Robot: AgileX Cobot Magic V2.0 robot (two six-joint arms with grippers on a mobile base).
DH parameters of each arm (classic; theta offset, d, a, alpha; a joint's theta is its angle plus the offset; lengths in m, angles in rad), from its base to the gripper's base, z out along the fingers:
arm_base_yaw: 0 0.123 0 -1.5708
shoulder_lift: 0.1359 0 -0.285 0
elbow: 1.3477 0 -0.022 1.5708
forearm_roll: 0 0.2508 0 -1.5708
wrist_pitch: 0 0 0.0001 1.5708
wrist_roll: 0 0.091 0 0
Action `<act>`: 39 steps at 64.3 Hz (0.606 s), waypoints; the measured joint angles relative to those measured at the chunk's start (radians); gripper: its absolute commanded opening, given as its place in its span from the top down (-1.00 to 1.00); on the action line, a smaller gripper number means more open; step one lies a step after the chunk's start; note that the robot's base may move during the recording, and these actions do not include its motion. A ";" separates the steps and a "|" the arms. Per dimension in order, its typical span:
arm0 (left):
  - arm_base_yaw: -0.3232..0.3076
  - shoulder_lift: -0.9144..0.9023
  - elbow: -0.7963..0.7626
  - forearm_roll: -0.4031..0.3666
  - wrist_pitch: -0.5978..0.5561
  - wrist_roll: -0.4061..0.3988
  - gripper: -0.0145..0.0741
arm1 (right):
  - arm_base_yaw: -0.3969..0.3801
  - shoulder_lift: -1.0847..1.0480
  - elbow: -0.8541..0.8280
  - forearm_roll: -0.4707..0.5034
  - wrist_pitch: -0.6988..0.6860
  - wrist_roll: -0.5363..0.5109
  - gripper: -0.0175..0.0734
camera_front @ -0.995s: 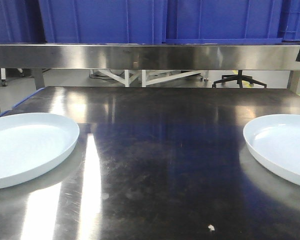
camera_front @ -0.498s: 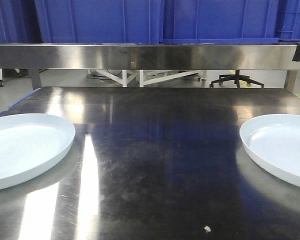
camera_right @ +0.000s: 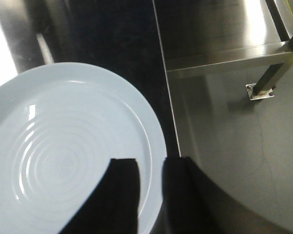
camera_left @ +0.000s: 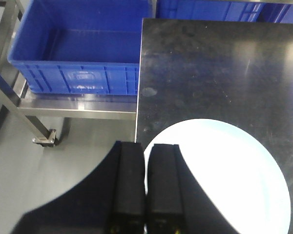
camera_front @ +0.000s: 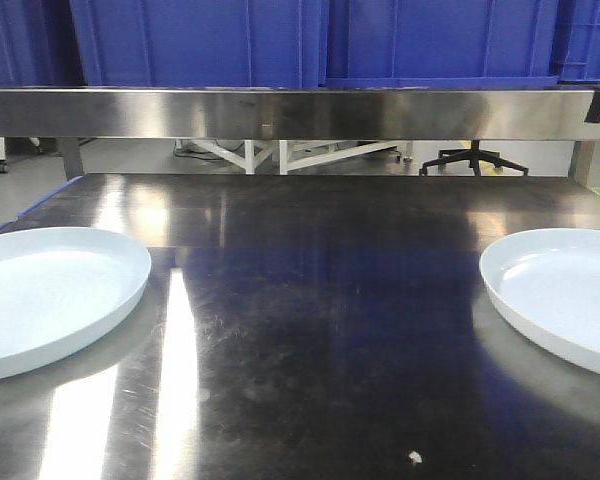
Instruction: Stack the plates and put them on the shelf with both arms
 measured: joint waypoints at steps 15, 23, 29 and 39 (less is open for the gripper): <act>0.000 0.142 0.000 -0.016 -0.006 -0.004 -0.35 | 0.000 0.000 0.000 -0.002 -0.007 0.000 -0.49; 0.000 0.233 0.000 -0.002 -0.019 -0.006 -0.39 | 0.000 0.000 0.000 -0.002 -0.007 0.002 -0.49; 0.000 0.292 0.000 0.007 -0.033 -0.006 -0.39 | 0.000 0.000 0.000 -0.002 -0.007 0.002 -0.49; 0.000 0.380 0.000 0.012 -0.040 -0.006 -0.39 | 0.000 0.000 0.000 -0.002 -0.007 0.002 -0.49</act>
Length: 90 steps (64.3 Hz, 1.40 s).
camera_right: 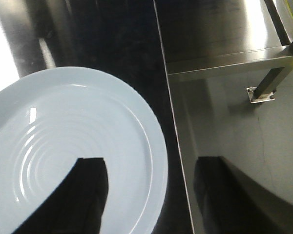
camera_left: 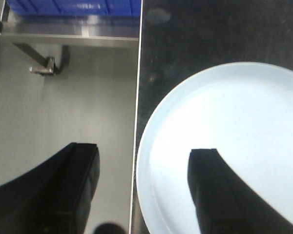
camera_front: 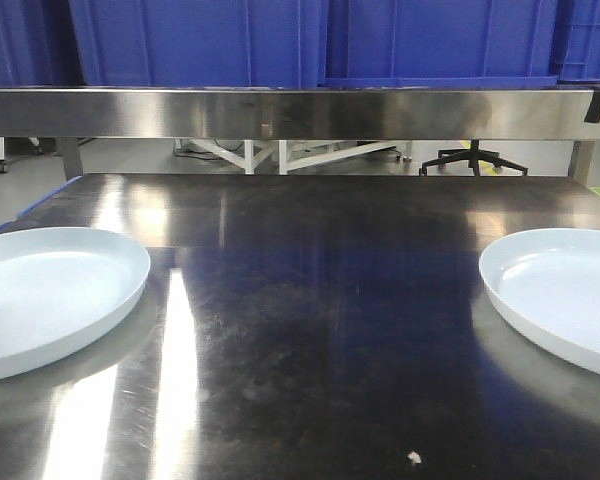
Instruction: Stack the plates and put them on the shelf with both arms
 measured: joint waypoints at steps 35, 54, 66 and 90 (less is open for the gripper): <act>0.000 0.130 -0.002 0.055 -0.046 -0.001 -0.39 | 0.000 0.000 0.000 0.000 0.002 0.000 -0.49; 0.026 0.167 -0.003 0.058 -0.059 -0.002 -0.39 | 0.000 0.000 0.000 0.000 0.003 0.000 -0.49; 0.053 0.171 -0.003 0.045 -0.082 -0.002 -0.39 | 0.000 0.000 0.000 0.000 0.004 0.000 -0.49; 0.057 0.171 -0.003 0.036 -0.107 -0.002 -0.38 | 0.000 0.000 0.000 0.000 0.006 0.000 -0.49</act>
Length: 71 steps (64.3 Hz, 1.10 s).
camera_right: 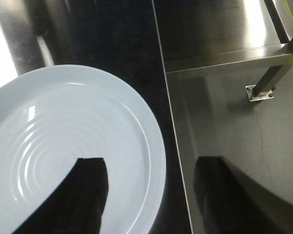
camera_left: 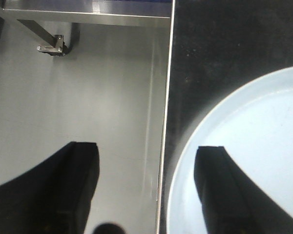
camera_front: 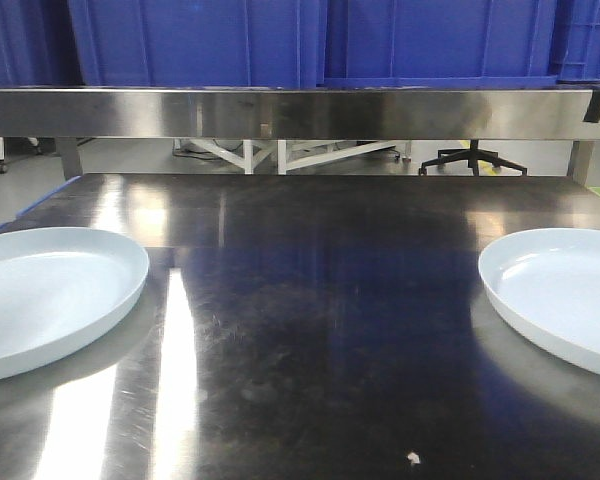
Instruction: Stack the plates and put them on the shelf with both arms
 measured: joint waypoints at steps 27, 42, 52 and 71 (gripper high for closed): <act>0.000 0.000 0.000 -0.002 -0.013 0.000 -0.38 | 0.000 0.000 0.000 0.000 0.000 0.000 -0.49; 0.002 0.000 0.000 -0.004 -0.013 0.000 -0.38 | 0.000 0.000 0.000 0.000 0.000 0.000 -0.49; 0.002 0.000 0.000 -0.013 -0.013 0.000 -0.38 | 0.000 0.000 0.000 0.000 0.000 0.000 -0.49; 0.002 0.000 0.000 -0.017 -0.011 0.000 -0.38 | 0.000 0.000 0.000 0.000 0.000 0.000 -0.49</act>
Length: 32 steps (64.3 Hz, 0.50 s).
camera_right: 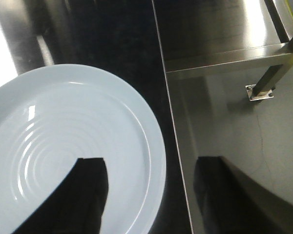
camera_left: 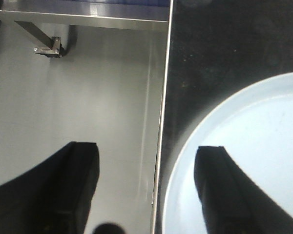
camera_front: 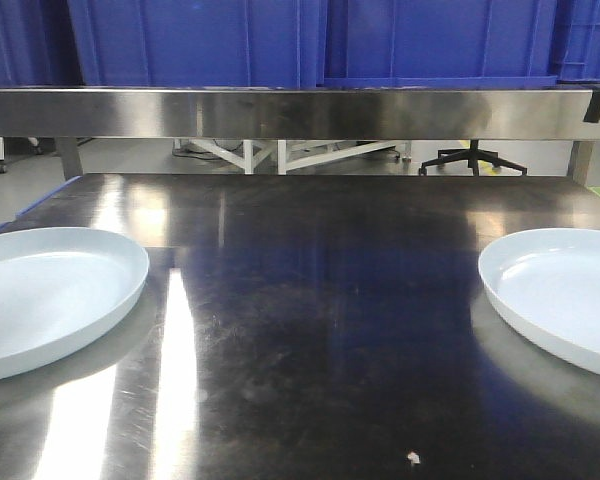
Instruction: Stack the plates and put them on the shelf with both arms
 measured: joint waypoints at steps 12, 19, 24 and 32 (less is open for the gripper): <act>0.000 0.000 0.000 -0.002 0.004 0.000 -0.38 | 0.000 0.000 0.000 0.000 0.002 0.000 -0.49; 0.000 0.000 0.000 -0.002 0.004 0.000 -0.38 | 0.000 0.000 0.000 0.000 0.003 0.000 -0.49; 0.000 0.000 0.000 -0.002 0.004 0.000 -0.38 | 0.000 0.000 0.000 0.000 0.003 0.000 -0.49; 0.000 0.000 0.000 -0.002 0.004 0.000 -0.38 | 0.000 0.000 0.000 0.000 0.003 0.000 -0.49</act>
